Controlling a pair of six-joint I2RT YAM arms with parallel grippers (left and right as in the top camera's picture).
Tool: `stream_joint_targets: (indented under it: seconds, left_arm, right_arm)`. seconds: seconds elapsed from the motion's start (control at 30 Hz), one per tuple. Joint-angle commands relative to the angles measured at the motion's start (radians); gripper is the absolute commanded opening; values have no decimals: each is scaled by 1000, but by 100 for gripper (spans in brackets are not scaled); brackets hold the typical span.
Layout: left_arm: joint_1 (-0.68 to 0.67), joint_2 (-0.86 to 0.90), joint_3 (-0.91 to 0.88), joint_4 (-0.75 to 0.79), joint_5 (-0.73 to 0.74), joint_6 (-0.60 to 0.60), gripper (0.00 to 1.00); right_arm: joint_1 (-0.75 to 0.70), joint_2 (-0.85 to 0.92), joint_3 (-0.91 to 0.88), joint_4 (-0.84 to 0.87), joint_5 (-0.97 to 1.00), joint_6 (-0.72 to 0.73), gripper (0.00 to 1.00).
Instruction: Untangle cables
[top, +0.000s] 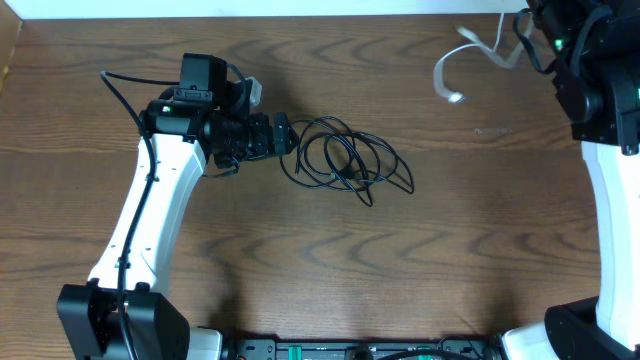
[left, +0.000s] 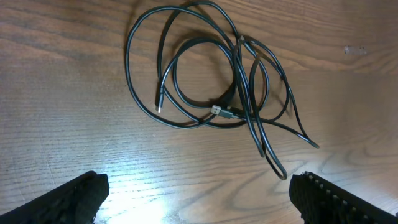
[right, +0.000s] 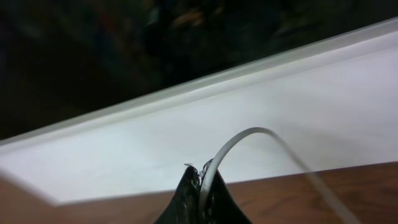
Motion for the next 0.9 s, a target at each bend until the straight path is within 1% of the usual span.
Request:
stream_joint_targets:
  seconds: [0.0, 0.07, 0.13, 0.2, 0.3, 0.4, 0.47, 0.6, 0.67, 0.7, 0.87]
  left_arm:
    - [4, 14, 2, 6, 0, 3, 99]
    - [16, 9, 17, 9, 54, 23, 99]
    - [29, -5, 27, 30, 200, 128, 98]
    - [40, -29, 31, 75, 381, 226, 99]
    - [42, -72, 31, 168, 532, 235, 99]
    - [23, -105, 31, 229, 608, 235, 99]
    - [2, -125, 31, 267, 619, 224, 99]
    - [-32, -140, 31, 348, 618, 224, 100]
    - [-47, -140, 31, 396, 601, 218, 92]
    - [-53, -140, 31, 419, 583, 201, 91]
    - [-89, -140, 31, 557, 461, 31, 91]
  right_arm:
    - [14, 32, 6, -6, -245, 28, 1]
    - [24, 55, 6, -13, -252, 46, 1]
    - [29, 80, 6, -19, -253, 92, 1]
    - [31, 106, 6, -20, -252, 151, 1]
    - [32, 147, 6, -20, -253, 293, 2]
    - [32, 180, 6, -23, -276, 476, 2]
    - [38, 204, 6, -6, -319, 549, 2]
    - [53, 240, 6, 53, -394, 553, 2]
    - [66, 245, 6, 64, -393, 562, 2]
    - [72, 245, 6, 63, -393, 575, 2]
    - [113, 244, 6, 58, -405, 594, 3]
